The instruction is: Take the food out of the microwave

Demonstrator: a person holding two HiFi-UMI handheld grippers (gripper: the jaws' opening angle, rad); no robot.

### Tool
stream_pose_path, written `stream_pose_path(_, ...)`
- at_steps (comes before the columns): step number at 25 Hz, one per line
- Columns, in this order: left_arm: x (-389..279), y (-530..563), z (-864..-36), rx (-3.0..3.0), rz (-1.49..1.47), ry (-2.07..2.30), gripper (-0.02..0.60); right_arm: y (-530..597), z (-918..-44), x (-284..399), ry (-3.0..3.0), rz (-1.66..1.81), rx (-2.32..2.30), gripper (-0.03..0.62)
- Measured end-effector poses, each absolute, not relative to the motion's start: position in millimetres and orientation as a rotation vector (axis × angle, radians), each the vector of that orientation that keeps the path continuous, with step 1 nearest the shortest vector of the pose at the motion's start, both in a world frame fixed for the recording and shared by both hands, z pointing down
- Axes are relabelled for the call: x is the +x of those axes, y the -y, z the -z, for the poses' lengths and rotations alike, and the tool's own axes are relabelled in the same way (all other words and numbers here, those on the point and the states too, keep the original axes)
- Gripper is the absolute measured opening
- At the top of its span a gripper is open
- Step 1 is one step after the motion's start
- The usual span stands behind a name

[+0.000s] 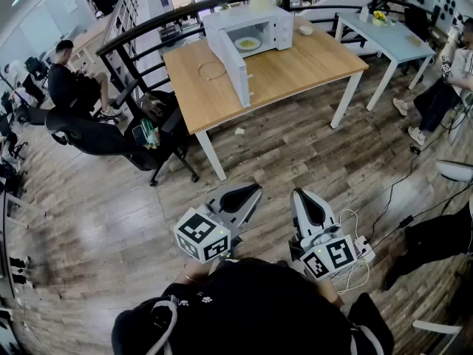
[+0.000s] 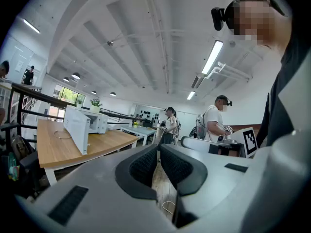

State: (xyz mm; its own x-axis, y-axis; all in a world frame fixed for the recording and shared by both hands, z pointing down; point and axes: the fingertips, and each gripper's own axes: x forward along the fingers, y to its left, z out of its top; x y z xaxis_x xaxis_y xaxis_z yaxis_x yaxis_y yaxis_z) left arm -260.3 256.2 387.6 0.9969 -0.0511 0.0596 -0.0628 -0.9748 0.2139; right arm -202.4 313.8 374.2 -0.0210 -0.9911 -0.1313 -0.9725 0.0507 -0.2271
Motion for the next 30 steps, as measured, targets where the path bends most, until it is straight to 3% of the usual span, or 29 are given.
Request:
stream_pose_path(14,-268,-255,-396,2.881,-0.065,0.106,0.031,-316,-374,-209,-2.095,0.120,-2.015,0.000)
stream_pose_path(30,-234,-284,-396,2.885,-0.070,0.151,0.031,-349,-376,-170,-2.076,0.153,-1.935,0.000)
